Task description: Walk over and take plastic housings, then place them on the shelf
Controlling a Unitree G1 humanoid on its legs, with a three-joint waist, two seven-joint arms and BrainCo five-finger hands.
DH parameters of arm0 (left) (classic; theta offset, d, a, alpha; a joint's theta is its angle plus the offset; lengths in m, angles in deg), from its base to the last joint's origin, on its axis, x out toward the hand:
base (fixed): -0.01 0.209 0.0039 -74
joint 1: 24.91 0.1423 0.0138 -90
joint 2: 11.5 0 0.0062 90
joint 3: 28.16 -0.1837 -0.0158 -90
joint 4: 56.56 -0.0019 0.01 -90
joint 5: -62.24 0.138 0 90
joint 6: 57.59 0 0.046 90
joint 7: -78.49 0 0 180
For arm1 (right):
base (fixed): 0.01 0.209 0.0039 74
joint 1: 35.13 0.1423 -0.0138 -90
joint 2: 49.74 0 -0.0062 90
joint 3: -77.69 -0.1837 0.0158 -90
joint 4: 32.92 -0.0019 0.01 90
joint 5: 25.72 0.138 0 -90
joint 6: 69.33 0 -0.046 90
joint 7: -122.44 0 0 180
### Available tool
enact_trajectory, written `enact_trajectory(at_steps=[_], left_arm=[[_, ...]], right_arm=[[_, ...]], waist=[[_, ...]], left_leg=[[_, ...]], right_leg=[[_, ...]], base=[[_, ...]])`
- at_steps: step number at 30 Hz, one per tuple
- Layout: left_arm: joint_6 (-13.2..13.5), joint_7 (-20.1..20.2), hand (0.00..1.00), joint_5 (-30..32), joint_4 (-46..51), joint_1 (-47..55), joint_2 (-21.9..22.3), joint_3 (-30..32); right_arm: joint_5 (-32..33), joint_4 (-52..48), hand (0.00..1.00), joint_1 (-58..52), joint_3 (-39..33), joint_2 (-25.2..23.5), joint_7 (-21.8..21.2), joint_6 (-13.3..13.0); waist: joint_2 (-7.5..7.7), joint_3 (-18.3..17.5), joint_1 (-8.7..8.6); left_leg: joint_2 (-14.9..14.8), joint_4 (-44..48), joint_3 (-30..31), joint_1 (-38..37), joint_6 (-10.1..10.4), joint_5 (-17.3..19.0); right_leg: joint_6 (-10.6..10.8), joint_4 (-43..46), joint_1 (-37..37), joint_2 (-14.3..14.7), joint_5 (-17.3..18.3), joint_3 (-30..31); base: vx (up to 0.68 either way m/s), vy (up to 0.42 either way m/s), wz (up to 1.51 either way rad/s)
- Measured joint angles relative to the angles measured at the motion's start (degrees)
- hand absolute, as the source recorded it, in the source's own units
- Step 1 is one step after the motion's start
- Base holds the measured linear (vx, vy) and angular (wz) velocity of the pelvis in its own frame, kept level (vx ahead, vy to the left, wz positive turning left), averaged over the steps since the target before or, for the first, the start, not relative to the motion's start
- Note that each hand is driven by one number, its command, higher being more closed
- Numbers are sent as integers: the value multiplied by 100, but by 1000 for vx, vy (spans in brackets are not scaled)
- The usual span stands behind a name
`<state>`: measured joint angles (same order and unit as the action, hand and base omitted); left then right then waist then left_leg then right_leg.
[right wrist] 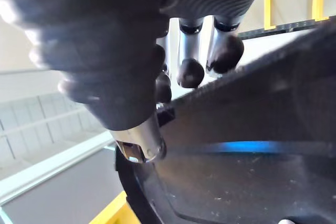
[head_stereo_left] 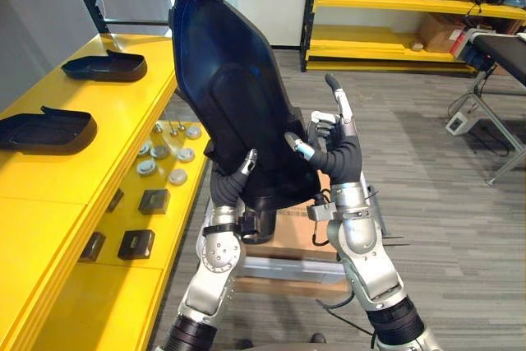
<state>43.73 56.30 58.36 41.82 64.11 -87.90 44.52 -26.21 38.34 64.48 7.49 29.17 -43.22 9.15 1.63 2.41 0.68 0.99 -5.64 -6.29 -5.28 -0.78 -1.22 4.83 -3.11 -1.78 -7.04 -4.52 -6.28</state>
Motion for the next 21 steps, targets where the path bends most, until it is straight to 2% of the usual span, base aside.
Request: enact_trajectory(at_steps=[3, 5, 9, 15, 18, 21], left_arm=[[2, 149, 100, 12, 1, 43, 3, 213], [18, 218, 100, 22, 3, 170, 21, 361], [17, 208, 100, 16, 10, 581, 103, 927], [36, 214, 100, 5, 454, 994, 160, 1550], [64, 233, 100, 9, 744, 1201, 204, 1743], [137, 348, 100, 16, 1019, 1387, 216, 1795]], right_arm=[[35, -516, 0, -9, -415, 128, -215, -105], [124, -752, 0, -13, -823, 107, -206, -227], [818, -1022, 0, -270, -2310, 146, -212, -622], [1575, -897, 0, -1070, -3733, 154, -221, -834], [1581, -111, 0, -1618, -4050, 168, -267, -820], [1657, 1372, 0, -2211, -4179, 153, -482, -651]], waist=[[1, 0, 2], [2, -1, -1], [38, -22, -14], [39, -23, -77], [59, -36, -156], [59, -43, -177]], left_leg=[[0, -22, 1, -10, 0, 0], [-1, -23, 3, -26, 0, 0], [-2, -25, 4, -47, 1, 1], [-2, -26, 28, -31, 2, 3], [-4, -26, 36, -18, 3, 6], [-3, -26, 72, 39, 32, 27]], right_leg=[[7, 20, 0, -1, 17, 1], [16, 70, 2, -1, 55, 1], [15, 109, -3, 0, 87, -4], [16, 109, 1, -5, 101, -25], [14, 106, 12, -5, 105, -30], [15, 101, 51, -9, 110, -59]], base=[[-25, -6, 0], [0, 0, 0], [0, 0, 0], [0, 0, 0], [0, 0, 0], [-1, -1, 5]])
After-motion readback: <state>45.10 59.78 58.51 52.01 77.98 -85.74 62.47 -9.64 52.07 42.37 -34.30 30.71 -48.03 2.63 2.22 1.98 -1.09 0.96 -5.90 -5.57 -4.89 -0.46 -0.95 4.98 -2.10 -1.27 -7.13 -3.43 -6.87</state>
